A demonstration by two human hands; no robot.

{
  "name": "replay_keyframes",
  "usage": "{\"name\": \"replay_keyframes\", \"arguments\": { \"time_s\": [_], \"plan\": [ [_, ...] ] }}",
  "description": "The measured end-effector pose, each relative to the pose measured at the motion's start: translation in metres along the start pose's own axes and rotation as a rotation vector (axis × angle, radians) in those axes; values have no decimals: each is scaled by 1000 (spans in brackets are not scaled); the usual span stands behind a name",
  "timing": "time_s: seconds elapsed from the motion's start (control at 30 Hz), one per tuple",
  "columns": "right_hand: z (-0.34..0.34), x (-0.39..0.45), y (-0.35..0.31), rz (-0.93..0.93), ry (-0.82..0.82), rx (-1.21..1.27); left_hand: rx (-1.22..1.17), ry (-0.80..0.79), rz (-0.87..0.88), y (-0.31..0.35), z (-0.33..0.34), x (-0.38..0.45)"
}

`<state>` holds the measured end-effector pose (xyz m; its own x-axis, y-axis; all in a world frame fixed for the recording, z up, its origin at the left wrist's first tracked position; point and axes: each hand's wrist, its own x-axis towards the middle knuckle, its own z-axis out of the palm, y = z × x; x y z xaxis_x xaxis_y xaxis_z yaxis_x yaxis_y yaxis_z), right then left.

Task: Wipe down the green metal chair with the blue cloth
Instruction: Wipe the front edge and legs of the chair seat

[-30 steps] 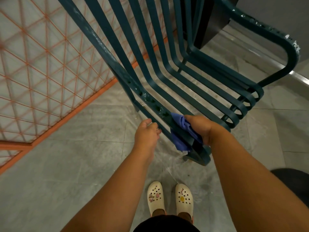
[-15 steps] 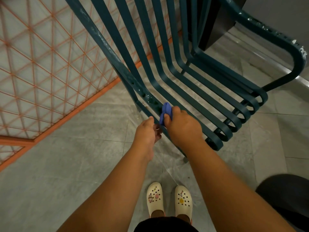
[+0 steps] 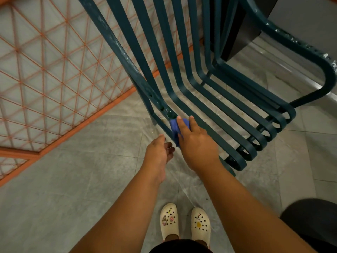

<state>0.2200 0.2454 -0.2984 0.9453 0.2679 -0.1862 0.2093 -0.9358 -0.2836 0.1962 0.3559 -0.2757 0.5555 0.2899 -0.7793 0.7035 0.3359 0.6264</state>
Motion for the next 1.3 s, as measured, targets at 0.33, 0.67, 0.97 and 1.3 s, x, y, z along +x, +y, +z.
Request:
{"name": "replay_keyframes", "arguments": {
  "time_s": [0.33, 0.67, 0.97, 1.3],
  "plan": [
    [21, -19, 20, -202, 232, -46, 20, -51, -25, 5, -5, -6],
    [-21, 25, 45, 704, -534, 1140, 103, -141, 42, 3, -3, -9],
    [-13, 22, -8, 173, -115, 348, 43, -72, 28, 4, -5, -8],
    [17, -10, 2, -39, 127, 5, 47, -88, 45, 15, -10, -10]
  ]
}}
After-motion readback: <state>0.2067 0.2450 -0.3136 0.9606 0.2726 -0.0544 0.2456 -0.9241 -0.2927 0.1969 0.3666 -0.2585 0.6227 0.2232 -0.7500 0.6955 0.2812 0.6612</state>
